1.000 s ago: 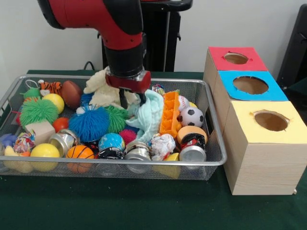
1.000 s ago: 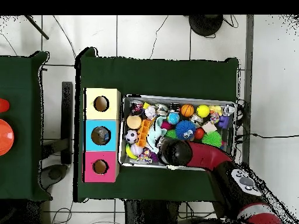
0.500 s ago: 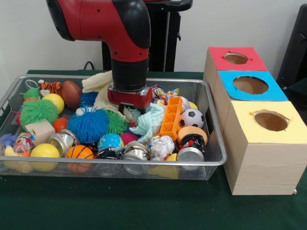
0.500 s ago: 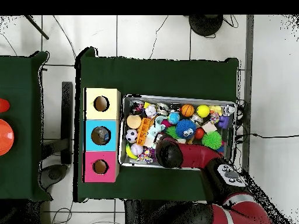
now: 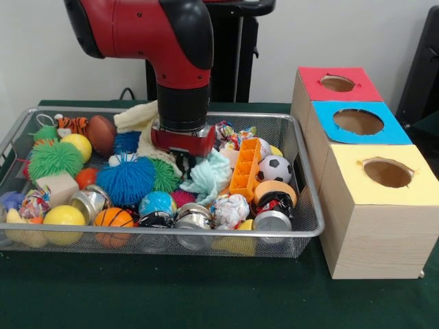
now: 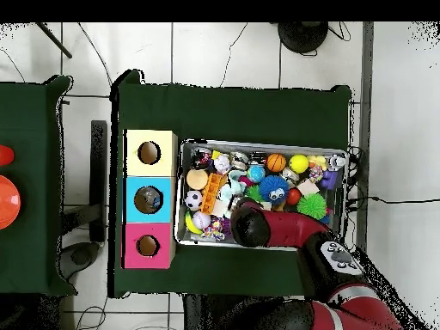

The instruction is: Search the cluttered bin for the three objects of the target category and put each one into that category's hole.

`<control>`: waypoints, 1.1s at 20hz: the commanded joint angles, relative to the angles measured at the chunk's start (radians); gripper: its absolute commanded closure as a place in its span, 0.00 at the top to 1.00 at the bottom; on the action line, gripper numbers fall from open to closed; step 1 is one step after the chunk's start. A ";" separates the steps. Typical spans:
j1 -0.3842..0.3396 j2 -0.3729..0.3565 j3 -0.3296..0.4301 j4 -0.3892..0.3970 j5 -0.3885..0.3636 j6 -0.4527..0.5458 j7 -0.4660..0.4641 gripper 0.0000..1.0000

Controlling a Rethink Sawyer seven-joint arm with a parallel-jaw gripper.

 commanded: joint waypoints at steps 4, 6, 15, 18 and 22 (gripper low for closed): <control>-0.065 -0.154 0.078 -0.132 -0.048 0.490 -0.304 0.00; -0.055 -0.191 0.077 -0.160 -0.057 0.604 -0.344 0.00; -0.012 -0.125 -0.003 -0.307 -0.344 0.508 -0.227 0.00; -0.017 -0.111 0.006 -0.312 -0.396 0.477 -0.205 0.00; -0.030 -0.107 0.030 -0.306 -0.425 0.473 -0.203 0.00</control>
